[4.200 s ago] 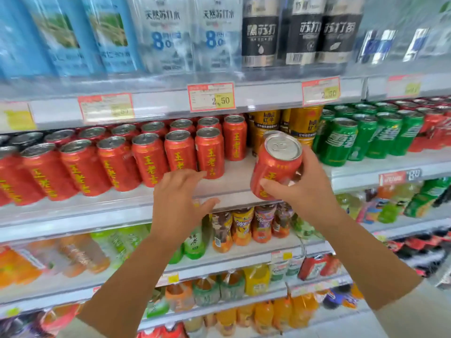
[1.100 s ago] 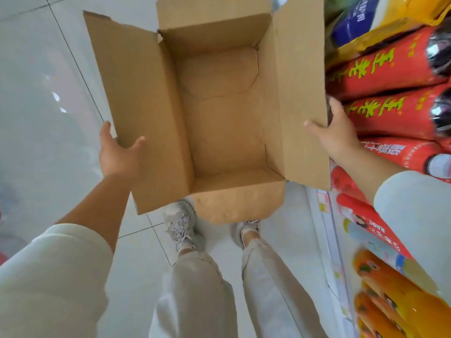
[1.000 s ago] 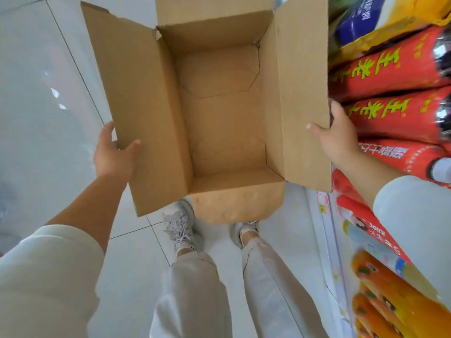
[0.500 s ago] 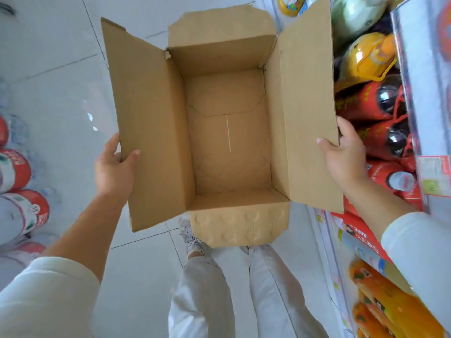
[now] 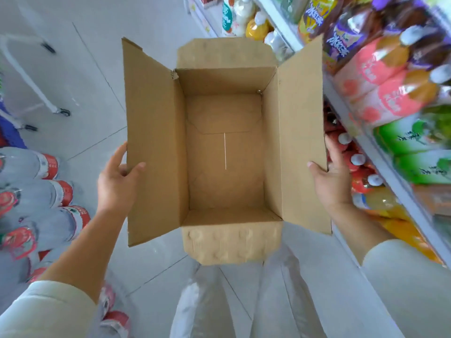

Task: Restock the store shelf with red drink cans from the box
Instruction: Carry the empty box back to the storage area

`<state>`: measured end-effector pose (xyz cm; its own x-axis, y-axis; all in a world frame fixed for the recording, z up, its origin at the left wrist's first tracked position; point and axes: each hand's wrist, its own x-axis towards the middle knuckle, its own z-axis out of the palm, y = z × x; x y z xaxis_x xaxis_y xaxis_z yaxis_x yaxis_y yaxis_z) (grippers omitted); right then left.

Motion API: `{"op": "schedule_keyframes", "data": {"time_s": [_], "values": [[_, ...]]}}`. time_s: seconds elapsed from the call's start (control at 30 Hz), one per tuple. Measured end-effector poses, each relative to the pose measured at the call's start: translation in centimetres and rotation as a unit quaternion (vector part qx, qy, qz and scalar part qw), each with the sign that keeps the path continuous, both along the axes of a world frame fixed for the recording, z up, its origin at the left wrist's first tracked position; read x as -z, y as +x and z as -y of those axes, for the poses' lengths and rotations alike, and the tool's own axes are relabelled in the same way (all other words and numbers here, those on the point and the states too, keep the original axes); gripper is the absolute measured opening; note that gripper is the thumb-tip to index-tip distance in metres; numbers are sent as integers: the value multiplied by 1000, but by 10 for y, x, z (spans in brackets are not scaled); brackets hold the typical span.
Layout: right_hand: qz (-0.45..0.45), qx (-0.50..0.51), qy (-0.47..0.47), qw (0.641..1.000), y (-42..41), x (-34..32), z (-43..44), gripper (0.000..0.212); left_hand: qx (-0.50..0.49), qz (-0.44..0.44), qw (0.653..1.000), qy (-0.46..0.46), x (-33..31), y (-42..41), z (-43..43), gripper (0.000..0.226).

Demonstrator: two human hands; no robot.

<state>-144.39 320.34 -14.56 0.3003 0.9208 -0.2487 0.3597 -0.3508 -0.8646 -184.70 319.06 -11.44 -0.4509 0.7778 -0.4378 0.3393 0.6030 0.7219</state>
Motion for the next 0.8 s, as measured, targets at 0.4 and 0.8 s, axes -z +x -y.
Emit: {"op": "schedule_keyframes", "data": {"time_s": [0.4,0.8], "values": [[45,199,-20,979,-1,-134,258,77,223,5,974,26,-127,24,95,54],[61,418,-97,901,19,-209,507,61,468,-13,880,77,-180,152,209,54]]}}
